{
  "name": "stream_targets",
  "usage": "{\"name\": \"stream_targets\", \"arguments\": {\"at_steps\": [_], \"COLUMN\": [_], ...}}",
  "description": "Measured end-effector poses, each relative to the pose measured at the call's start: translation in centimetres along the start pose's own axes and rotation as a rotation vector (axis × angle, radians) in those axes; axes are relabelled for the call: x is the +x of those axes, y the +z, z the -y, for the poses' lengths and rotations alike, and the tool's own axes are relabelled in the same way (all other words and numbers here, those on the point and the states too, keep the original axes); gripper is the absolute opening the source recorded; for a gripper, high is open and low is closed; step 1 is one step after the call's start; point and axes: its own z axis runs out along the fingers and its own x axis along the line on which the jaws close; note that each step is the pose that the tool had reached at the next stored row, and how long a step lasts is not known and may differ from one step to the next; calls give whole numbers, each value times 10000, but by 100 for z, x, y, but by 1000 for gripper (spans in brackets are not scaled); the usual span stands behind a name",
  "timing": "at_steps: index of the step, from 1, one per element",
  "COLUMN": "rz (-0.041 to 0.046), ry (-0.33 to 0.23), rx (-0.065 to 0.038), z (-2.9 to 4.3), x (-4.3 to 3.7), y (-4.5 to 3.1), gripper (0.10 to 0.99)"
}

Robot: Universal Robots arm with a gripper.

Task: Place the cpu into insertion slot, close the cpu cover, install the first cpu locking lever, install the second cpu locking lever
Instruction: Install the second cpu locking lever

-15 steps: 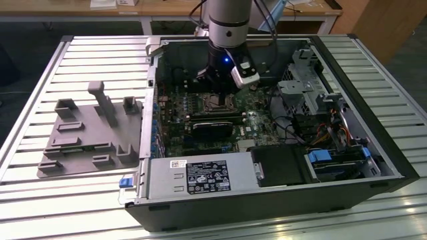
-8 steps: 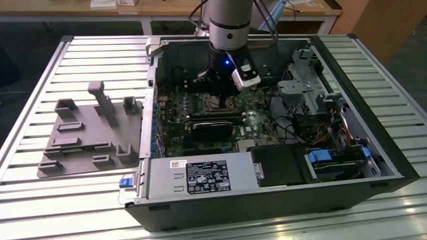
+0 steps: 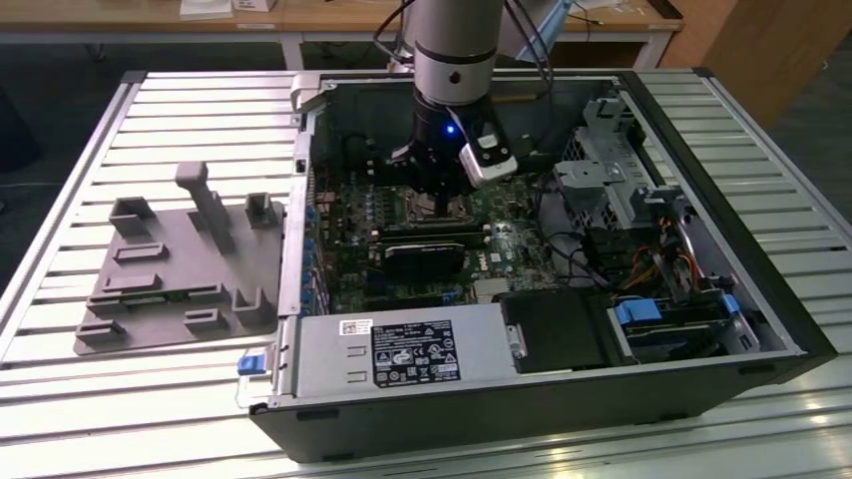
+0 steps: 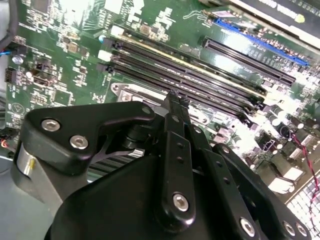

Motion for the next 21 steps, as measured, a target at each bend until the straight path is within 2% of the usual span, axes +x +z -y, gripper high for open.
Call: {"name": "stream_targets", "arguments": {"at_steps": [3, 6, 11, 17, 21], "rz": [-8, -20, -61, -62, -59], "ry": [0, -1, 4, 4, 4], "rx": [-114, -199, -475, -481, -489], "z": [22, 41, 88, 94, 136], "x": [46, 60, 55, 54, 53], "y": [10, 16, 19, 19, 21], "gripper": [106, 106, 106, 106, 106]}}
